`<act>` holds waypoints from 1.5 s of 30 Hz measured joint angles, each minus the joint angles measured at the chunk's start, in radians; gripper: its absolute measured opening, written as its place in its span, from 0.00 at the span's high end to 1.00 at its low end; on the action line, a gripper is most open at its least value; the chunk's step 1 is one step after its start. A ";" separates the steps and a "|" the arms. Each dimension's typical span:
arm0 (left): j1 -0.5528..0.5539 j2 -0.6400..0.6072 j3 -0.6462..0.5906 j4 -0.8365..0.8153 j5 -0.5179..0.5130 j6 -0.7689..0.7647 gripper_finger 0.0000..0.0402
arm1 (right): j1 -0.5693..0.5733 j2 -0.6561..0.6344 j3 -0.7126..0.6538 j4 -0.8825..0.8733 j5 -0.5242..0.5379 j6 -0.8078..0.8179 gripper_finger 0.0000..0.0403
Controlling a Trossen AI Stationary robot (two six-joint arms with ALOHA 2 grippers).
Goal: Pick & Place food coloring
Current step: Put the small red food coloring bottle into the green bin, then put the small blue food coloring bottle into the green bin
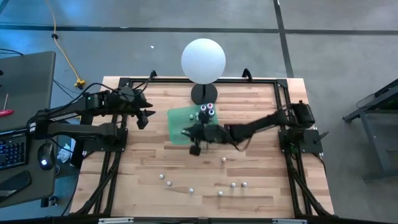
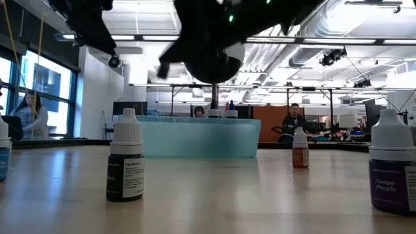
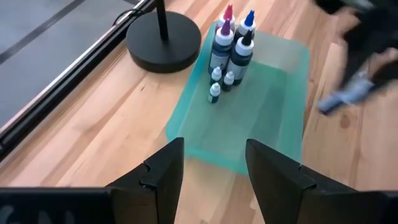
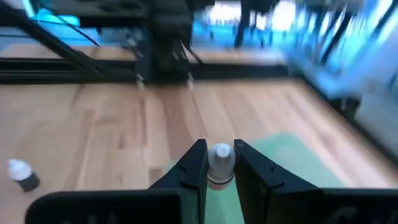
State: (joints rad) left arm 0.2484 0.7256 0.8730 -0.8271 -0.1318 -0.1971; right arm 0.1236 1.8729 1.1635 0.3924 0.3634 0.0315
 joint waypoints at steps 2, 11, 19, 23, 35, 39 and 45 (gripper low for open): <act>0.000 0.000 0.000 -0.002 0.000 0.000 0.58 | -0.046 0.008 0.013 -0.083 -0.045 0.083 0.87; 0.000 0.026 0.000 -0.014 -0.007 0.008 0.58 | -0.152 0.078 0.012 -0.150 -0.074 0.074 0.86; 0.000 0.051 -0.001 -0.011 -0.011 0.009 0.58 | -0.194 0.134 0.013 -0.166 -0.082 0.090 0.86; 0.000 0.057 -0.001 -0.014 -0.014 0.013 0.58 | -0.208 0.142 0.014 -0.167 -0.085 0.078 0.85; 0.000 0.056 -0.001 -0.012 -0.016 0.013 0.58 | -0.209 0.144 0.014 -0.179 -0.108 0.050 0.74; 0.000 0.056 -0.001 -0.013 -0.016 0.013 0.58 | -0.209 0.144 0.013 -0.177 -0.114 0.047 0.74; 0.000 0.056 -0.001 -0.013 -0.016 0.013 0.58 | -0.196 0.145 0.043 -0.157 -0.158 0.029 0.76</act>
State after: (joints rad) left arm 0.2481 0.7818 0.8722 -0.8398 -0.1478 -0.1844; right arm -0.0723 2.0178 1.2060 0.2356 0.2055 0.0608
